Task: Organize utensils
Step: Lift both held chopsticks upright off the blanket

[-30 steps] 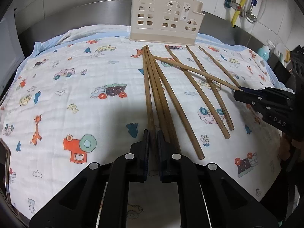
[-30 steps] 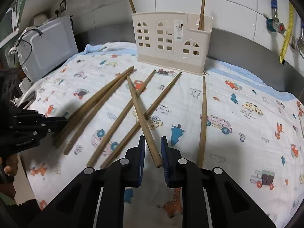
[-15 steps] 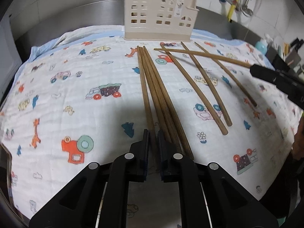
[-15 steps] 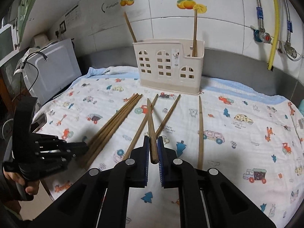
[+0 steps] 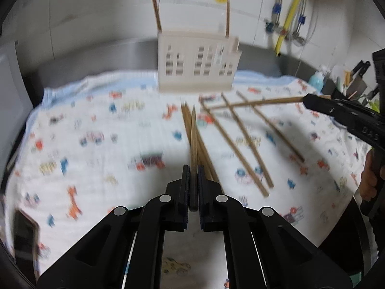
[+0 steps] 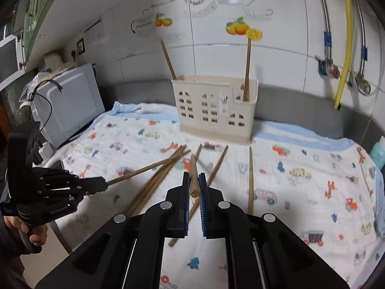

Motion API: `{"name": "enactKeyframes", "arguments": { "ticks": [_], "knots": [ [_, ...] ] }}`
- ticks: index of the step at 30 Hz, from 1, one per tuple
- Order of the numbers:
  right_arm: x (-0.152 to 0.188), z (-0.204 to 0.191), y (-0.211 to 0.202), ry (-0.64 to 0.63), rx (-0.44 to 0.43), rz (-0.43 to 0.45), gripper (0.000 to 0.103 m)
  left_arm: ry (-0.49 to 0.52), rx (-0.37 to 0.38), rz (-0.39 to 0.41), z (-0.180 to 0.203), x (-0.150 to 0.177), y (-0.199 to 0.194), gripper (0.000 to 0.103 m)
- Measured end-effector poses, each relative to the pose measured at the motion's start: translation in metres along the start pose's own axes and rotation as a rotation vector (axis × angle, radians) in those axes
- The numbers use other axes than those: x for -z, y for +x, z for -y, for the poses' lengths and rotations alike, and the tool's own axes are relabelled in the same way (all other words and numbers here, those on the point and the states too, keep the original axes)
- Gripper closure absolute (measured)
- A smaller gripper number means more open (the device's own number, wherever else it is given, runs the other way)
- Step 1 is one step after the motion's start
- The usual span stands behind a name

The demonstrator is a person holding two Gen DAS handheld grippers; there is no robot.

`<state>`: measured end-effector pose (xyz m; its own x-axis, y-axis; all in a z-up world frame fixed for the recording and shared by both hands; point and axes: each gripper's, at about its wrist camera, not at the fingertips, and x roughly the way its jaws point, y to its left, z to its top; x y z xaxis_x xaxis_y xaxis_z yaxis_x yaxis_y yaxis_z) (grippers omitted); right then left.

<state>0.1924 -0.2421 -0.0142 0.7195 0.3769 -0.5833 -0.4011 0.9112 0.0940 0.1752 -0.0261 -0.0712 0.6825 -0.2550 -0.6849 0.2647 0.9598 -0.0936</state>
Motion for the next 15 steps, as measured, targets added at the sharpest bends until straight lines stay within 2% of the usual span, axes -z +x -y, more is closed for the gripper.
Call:
{"name": "enactKeyframes", "arguments": {
  "ticks": [15],
  "knots": [
    [-0.061, -0.012, -0.012, -0.051, -0.016, 0.048, 0.096, 0.057, 0.011, 0.209, -0.008, -0.046, -0.030, 0.098]
  ]
}}
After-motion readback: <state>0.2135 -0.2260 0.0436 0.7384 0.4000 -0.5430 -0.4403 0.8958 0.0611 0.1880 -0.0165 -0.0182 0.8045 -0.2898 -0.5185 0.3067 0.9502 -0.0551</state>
